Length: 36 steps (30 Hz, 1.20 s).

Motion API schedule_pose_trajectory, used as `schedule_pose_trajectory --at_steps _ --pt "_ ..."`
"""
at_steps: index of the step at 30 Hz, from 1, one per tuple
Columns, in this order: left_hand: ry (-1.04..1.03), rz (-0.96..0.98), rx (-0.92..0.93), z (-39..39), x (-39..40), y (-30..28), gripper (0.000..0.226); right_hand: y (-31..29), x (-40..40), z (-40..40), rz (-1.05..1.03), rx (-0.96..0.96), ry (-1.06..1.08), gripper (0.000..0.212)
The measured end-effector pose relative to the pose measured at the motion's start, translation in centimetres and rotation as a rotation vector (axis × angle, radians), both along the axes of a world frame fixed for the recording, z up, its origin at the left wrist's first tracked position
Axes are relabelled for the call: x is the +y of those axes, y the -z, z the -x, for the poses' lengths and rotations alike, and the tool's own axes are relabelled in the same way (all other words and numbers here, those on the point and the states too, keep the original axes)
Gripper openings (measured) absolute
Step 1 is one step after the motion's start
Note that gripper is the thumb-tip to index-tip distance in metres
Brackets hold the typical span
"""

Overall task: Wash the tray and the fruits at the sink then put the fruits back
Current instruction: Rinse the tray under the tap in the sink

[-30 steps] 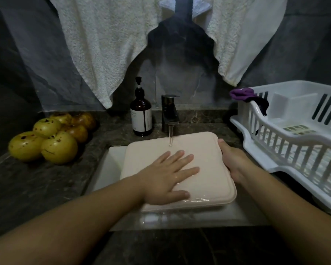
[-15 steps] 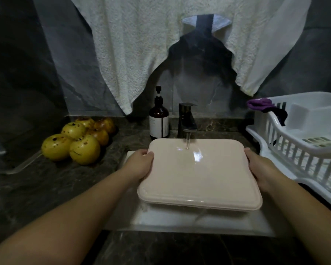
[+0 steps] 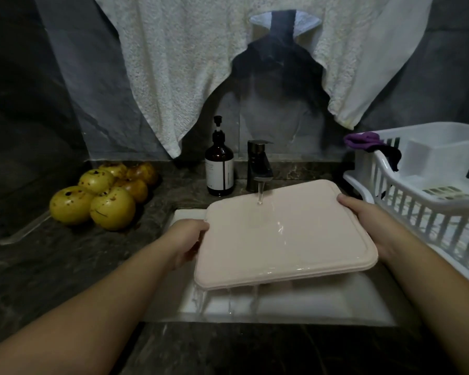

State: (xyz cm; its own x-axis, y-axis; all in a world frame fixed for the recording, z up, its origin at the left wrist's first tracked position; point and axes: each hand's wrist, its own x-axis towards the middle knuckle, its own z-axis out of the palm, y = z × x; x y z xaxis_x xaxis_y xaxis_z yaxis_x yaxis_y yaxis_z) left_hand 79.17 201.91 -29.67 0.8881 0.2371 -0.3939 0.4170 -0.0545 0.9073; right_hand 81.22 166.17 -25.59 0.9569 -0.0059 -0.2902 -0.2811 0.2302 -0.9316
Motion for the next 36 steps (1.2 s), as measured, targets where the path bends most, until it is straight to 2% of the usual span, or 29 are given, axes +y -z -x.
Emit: schedule_pose_trajectory --at_steps 4,11,15,20,24,30,32,36 --pt "-0.013 0.027 0.007 0.3 0.6 -1.6 0.022 0.4 0.2 0.2 0.077 -0.005 0.04 0.019" --pt "0.007 -0.054 -0.025 0.9 3.4 -4.3 0.022 0.9 1.4 0.0 0.208 0.19 0.0 0.021" --pt "0.003 -0.102 -0.102 1.0 4.2 -5.2 0.022 1.8 2.8 -0.4 0.26 0.194 -0.016 0.014" --pt "-0.008 -0.155 -0.234 0.7 4.2 -5.6 0.024 3.0 4.3 -0.9 0.211 0.184 0.015 0.015" --pt "0.014 -0.204 -0.225 0.5 4.3 -5.0 0.017 2.1 3.8 -0.8 0.255 0.127 0.023 0.013" --pt "0.18 -0.375 -0.04 1.0 3.8 -3.1 0.014 1.1 0.5 0.0 0.541 0.073 -0.105 0.015" --pt "0.247 -0.454 -0.03 1.2 3.7 -2.9 0.012 0.9 -0.4 0.6 0.615 0.063 -0.185 0.013" --pt "0.351 -0.737 -0.092 1.6 3.7 -3.5 0.009 0.4 -1.5 2.0 0.815 0.013 -0.253 0.015"
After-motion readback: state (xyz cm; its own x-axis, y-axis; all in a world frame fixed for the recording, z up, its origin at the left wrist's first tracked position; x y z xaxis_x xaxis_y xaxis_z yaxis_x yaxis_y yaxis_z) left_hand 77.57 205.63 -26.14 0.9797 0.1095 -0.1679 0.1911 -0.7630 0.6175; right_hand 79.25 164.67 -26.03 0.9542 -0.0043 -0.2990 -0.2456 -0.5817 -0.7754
